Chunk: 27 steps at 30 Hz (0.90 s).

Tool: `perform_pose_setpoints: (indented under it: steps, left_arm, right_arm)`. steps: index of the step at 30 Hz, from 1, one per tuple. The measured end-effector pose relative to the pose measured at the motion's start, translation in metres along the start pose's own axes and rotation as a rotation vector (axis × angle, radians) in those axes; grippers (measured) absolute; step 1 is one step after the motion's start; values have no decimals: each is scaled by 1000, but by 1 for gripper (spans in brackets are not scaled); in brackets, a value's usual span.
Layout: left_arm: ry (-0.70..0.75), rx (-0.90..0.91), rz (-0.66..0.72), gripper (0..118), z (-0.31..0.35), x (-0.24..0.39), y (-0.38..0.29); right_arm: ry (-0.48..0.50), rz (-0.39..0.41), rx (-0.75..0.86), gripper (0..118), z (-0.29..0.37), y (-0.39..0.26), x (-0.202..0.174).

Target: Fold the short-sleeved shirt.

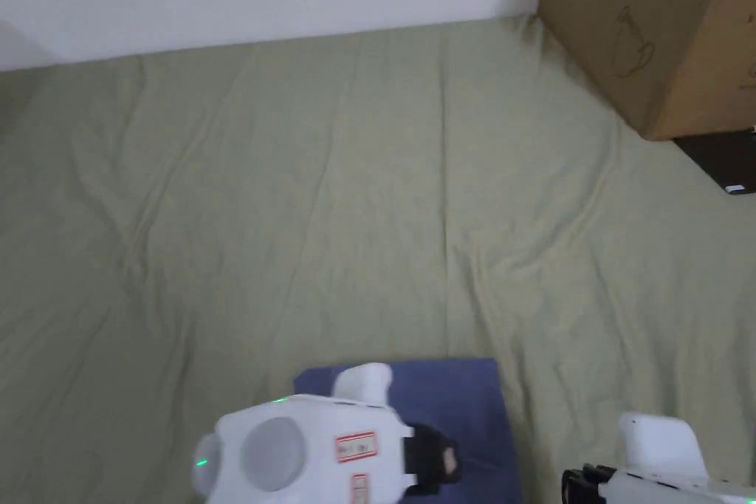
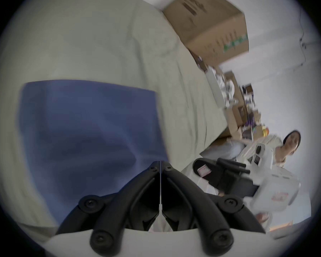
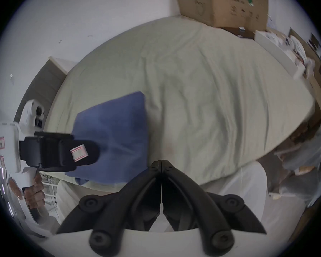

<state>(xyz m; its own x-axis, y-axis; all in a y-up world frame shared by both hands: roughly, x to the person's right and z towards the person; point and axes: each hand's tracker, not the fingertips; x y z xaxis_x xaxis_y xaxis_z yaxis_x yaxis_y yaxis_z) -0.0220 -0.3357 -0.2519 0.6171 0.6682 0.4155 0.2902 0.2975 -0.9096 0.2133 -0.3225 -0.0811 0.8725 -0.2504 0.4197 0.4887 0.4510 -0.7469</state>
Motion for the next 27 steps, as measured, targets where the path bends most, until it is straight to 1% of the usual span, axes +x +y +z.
perform_pose_setpoints:
  steps: [3,5,6,7,8,9,10,11,12,13,14,15,17,23,25,27]
  left_arm:
    - [53,86,26,1,49,-38,-11]
    - [88,89,11,1,73,-60,-20]
    - [88,92,12,5,82,-70,-25]
    - [87,94,19,14,88,-79,-28]
    - [94,95,36,27,93,-88,-32]
    - [87,101,64,48,95,-94,-34]
    - [71,108,85,62,97,-101,-37]
    - [49,113,117,79,95,-107,-35]
    - [38,120,143,100,92,-110,-35]
    - [22,122,160,112,88,-114,-34]
    - [8,114,167,118,83,-118,-31]
    - [-23,118,186,118,75,-120,-27]
    - [-64,120,211,118,63,-126,-18]
    - [-101,57,266,118,17,-137,14]
    - [-144,51,270,118,7,-138,21]
    - [-171,41,246,118,-2,-135,27]
  right_arm:
    - [25,76,10,0,-8,16,-23]
    - [32,119,14,0,-18,26,-39]
    - [39,138,16,0,-24,30,-46]
    - [39,149,7,0,-32,34,-54]
    - [36,159,-5,0,-39,38,-60]
    - [46,169,-5,0,-46,41,-65]
    - [54,186,-9,0,-54,43,-70]
    - [49,205,-22,0,-64,45,-74]
    - [44,223,-32,0,-74,46,-77]
    - [3,245,-61,0,-85,45,-79]
    - [-32,263,-82,0,-96,43,-80]
    - [-20,269,-96,0,-105,41,-80]
    - [-8,247,-100,0,-109,38,-77]
    - [13,206,-102,0,-106,44,-72]
    - [11,204,-103,0,-105,44,-72]
    - [4,215,-100,0,-106,43,-74]
